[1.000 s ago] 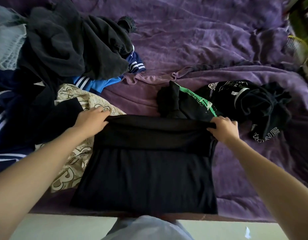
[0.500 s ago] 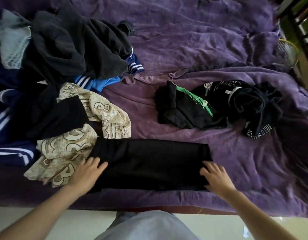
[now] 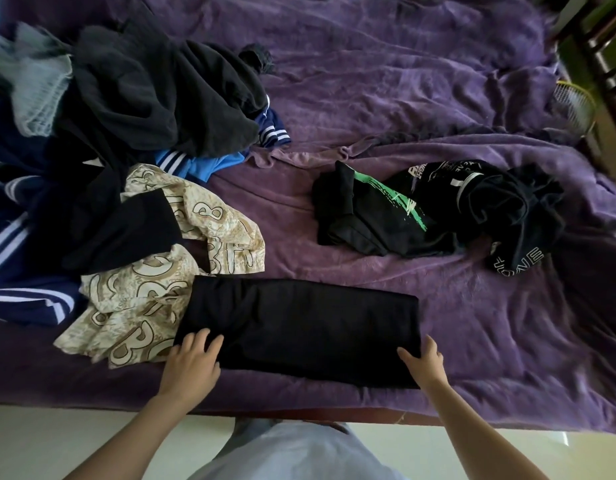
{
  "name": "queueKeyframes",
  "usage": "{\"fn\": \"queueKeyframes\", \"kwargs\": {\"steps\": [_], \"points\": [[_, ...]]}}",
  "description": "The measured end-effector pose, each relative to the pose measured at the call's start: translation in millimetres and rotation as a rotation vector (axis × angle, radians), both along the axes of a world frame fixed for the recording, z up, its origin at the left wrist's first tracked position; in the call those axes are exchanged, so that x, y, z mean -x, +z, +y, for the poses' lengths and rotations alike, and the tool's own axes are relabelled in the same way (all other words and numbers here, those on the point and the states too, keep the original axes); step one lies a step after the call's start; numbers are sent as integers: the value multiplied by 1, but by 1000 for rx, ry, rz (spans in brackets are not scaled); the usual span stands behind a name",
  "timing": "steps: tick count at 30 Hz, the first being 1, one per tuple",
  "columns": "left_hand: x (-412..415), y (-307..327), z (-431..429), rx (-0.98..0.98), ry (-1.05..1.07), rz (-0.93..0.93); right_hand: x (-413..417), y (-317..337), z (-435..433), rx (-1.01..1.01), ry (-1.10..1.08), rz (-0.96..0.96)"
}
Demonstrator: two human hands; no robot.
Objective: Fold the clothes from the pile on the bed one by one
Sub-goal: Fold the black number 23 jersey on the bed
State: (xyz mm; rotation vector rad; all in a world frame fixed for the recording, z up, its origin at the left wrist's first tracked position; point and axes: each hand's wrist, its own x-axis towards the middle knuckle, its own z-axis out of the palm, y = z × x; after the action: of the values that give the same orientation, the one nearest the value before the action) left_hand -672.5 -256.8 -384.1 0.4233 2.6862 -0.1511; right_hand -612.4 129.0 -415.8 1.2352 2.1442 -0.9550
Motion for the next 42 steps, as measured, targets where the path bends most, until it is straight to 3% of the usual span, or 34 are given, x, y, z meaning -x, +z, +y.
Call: {"fn": "queueKeyframes", "kwargs": {"steps": [5,11,18,22,27,31,35,38,40,42], "points": [[-1,-1,29,-78,-41,-22,13,-12,-6,117,-347,45],[-5,-14,57,-106,-29,-164,23,3,20,130,-432,149],[8,-25,68,-69,-105,-312,32,53,90,-262,-454,290],[11,-33,67,-72,-78,-420,49,81,77,-315,-274,331],[26,-32,62,-185,102,-448,73,115,-18,-263,7,504],[37,-30,64,-502,428,-513,71,106,-117,-122,343,496],[41,-21,71,-907,945,-643,68,71,-176,55,775,294],[43,-18,68,-1010,1263,-706,59,49,-180,261,814,149],[44,-20,65,-1000,1289,-689,52,39,-164,171,746,162],[41,-20,64,-945,1160,-633,44,30,-140,-2,764,134]]}}
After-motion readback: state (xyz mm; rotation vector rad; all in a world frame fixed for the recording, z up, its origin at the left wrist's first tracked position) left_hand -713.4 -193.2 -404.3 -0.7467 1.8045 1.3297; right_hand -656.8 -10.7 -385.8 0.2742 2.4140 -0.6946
